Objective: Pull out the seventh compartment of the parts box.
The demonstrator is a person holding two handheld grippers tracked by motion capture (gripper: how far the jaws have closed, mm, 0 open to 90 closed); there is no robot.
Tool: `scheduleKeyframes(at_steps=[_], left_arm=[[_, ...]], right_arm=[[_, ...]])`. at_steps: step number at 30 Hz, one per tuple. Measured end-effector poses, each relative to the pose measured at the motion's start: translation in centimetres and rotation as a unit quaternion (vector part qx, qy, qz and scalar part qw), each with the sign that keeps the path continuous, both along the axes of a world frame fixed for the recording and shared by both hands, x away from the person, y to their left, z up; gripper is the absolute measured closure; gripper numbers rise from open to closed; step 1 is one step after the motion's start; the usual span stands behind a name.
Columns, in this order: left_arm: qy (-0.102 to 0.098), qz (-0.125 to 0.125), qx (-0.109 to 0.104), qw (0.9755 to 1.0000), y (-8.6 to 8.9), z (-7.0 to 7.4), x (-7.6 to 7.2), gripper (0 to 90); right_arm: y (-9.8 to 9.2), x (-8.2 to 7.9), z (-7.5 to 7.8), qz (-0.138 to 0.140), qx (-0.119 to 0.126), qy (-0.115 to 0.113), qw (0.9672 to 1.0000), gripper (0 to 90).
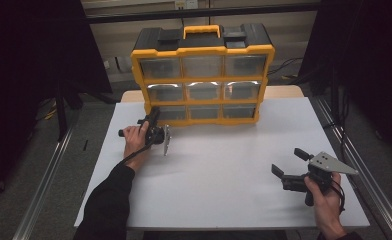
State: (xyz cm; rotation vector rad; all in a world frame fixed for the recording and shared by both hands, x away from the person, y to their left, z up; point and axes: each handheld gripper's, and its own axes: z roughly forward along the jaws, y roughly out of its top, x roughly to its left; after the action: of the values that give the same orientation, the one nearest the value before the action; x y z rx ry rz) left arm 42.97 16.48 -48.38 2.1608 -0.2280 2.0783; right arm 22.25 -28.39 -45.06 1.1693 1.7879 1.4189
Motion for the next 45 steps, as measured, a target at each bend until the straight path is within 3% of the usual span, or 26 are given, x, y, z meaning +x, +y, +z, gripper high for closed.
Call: scheduleKeyframes(at_steps=[3,4,5,6,7,10,13,14,16,17,22,23,24,27,31,32,34,36,39,40,41,42,43,44,45], left_arm=[[-0.001,0.002,0.001,1.0000,0.1,0.0,-0.2,78.8],[-0.017,-0.022,-0.022,0.9994,0.2,-0.3,0.1,78.8],[-0.009,-0.007,-0.011,0.9999,0.2,-0.1,-0.2,78.8],[0.004,-0.010,-0.013,0.9999,0.2,-0.2,-0.2,78.8],[0.006,-0.008,-0.007,0.9999,0.1,-0.1,-0.2,78.8],[0.002,-0.012,-0.023,0.9997,0.2,-0.3,-0.3,78.8],[0.000,-0.002,-0.002,1.0000,0.2,0.0,-0.5,78.7],[-0.003,-0.013,-0.012,0.9998,0.2,-0.1,-0.4,78.8],[0.001,-0.007,-0.005,1.0000,0.2,-0.1,-0.5,78.8],[0.005,-0.012,-0.019,0.9997,0.2,-0.2,-0.6,78.8],[-0.006,-0.015,-0.011,0.9998,0.3,-0.1,-0.8,79.0],[0.003,0.001,-0.005,1.0000,0.2,0.0,-1.1,79.0],[0.010,-0.001,-0.005,0.9999,0.3,0.0,-1.0,79.0],[-0.002,-0.021,-0.010,0.9997,0.4,-0.1,-0.9,79.1],[0.005,-0.021,-0.011,0.9997,0.4,-0.2,-1.1,79.1],[0.000,-0.007,-0.005,1.0000,0.3,-0.1,-1.3,79.1],[-0.007,-0.014,0.000,0.9999,0.4,-0.1,-1.3,79.2],[-0.003,-0.015,-0.008,0.9999,0.4,-0.2,-1.3,79.2],[-0.009,-0.043,-0.043,0.9981,0.4,-0.6,-1.1,79.2],[-0.002,-0.037,-0.043,0.9984,0.5,-0.6,-1.2,79.2],[-0.005,-0.018,-0.008,0.9998,0.5,-0.2,-1.5,79.2],[-0.018,-0.040,-0.014,0.9989,0.6,-0.4,-1.1,79.2],[-0.004,-0.022,-0.009,0.9997,0.5,-0.2,-1.5,79.2],[-0.003,-0.015,-0.010,0.9998,0.5,-0.2,-1.6,79.2],[-0.005,-0.022,-0.027,0.9994,0.5,-0.5,-1.6,79.2]], right_arm=[[0.0,0.0,0.0,-0.002,-0.001,-0.002,1.0000,0.4],[0.0,0.0,0.0,-0.003,0.000,-0.004,1.0000,0.4],[0.0,0.0,0.0,-0.003,0.001,-0.004,1.0000,0.4],[0.0,0.0,0.0,-0.002,0.000,-0.002,1.0000,0.4],[0.0,0.0,0.0,-0.002,0.000,-0.002,1.0000,0.4],[0.0,0.0,0.0,-0.001,-0.001,-0.003,1.0000,0.4],[0.0,0.0,0.0,-0.001,0.000,-0.003,1.0000,0.4],[0.0,0.0,0.0,-0.002,0.000,-0.003,1.0000,0.4],[0.0,0.0,0.0,-0.002,-0.001,-0.003,1.0000,0.4],[0.0,0.0,0.0,-0.002,-0.001,-0.003,1.0000,0.4],[0.0,0.0,0.0,-0.001,-0.001,-0.002,1.0000,0.4],[0.0,0.0,0.0,-0.001,-0.001,-0.003,1.0000,0.4],[0.0,0.0,0.0,-0.001,-0.001,-0.002,1.0000,0.4],[0.0,0.0,0.0,-0.001,-0.001,-0.002,1.0000,0.4],[0.0,0.0,0.0,0.000,-0.001,-0.003,1.0000,0.4],[0.0,0.0,0.0,0.000,0.000,-0.001,1.0000,0.4],[0.1,0.0,0.0,0.001,0.001,-0.002,1.0000,0.4],[0.0,0.0,0.0,0.003,-0.002,-0.003,1.0000,0.4],[0.1,0.0,0.0,0.002,0.000,-0.003,1.0000,0.4],[0.1,0.0,0.0,0.002,0.000,-0.002,1.0000,0.4],[0.0,0.0,0.0,0.003,-0.002,-0.002,1.0000,0.4],[0.0,0.0,0.0,0.003,-0.001,-0.002,1.0000,0.4],[0.1,0.0,0.0,0.003,-0.001,-0.003,1.0000,0.4],[0.1,0.0,0.0,0.003,-0.001,-0.002,1.0000,0.4],[0.1,0.0,0.0,0.003,-0.001,-0.002,1.0000,0.4]])
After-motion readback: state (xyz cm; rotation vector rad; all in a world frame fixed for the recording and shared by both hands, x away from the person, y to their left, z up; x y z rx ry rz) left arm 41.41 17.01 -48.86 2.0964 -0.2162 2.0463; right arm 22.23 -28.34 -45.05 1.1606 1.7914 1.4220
